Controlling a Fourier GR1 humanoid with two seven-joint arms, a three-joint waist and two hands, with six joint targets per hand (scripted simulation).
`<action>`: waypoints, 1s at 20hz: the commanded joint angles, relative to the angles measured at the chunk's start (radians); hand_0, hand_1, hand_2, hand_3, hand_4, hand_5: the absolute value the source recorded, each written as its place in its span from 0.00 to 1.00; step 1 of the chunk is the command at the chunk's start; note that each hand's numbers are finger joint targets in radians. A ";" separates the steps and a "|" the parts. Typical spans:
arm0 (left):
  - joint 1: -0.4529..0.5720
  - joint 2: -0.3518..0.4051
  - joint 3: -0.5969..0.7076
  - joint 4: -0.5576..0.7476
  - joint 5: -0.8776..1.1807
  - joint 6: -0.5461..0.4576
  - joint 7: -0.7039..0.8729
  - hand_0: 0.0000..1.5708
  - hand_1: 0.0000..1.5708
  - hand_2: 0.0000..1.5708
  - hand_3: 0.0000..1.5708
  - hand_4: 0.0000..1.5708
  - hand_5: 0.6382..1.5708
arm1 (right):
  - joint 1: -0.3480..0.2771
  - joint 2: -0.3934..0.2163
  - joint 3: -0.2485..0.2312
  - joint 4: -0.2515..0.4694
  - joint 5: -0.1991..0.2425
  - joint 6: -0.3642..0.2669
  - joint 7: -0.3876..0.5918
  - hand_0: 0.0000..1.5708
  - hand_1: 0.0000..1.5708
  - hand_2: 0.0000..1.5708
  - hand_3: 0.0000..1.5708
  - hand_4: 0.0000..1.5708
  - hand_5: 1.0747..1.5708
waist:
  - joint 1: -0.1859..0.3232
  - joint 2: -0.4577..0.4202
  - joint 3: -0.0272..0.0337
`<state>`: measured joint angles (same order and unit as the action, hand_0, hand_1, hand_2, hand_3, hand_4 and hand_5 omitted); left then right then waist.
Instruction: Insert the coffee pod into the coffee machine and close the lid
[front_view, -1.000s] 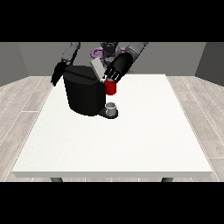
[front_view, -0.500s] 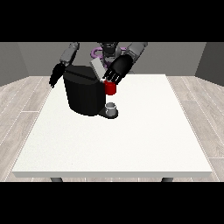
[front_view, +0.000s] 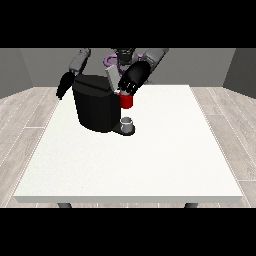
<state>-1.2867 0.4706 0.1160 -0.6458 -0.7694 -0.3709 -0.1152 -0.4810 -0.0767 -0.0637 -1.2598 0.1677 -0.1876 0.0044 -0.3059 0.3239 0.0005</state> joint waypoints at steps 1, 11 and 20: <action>0.065 -0.002 -0.042 0.003 -0.051 0.059 -0.045 0.77 0.77 0.78 0.72 0.00 1.00 | 0.014 -0.008 0.008 -0.025 -0.007 0.022 0.026 0.00 0.00 0.00 0.00 0.09 1.00 | -0.001 -0.008 -0.0005; -0.006 0.006 -0.034 0.032 -0.071 0.048 -0.029 0.71 0.71 0.72 0.65 0.00 1.00 | 0.011 0.036 0.029 -0.019 0.024 -0.033 0.008 0.00 0.00 0.00 0.00 0.00 1.00 | -0.021 0.016 -0.0001; 0.022 0.025 0.003 0.018 -0.055 0.124 -0.120 0.79 0.79 0.77 0.61 0.00 1.00 | 0.034 -0.006 0.007 -0.037 0.001 0.008 -0.007 0.00 0.00 0.00 0.00 0.09 1.00 | -0.025 0.030 -0.0003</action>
<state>-1.2799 0.4981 0.1090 -0.6254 -0.8284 -0.2774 -0.2062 -0.4855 -0.0837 -0.0543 -1.2966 0.1759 -0.1846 0.0271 -0.3301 0.3607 0.0007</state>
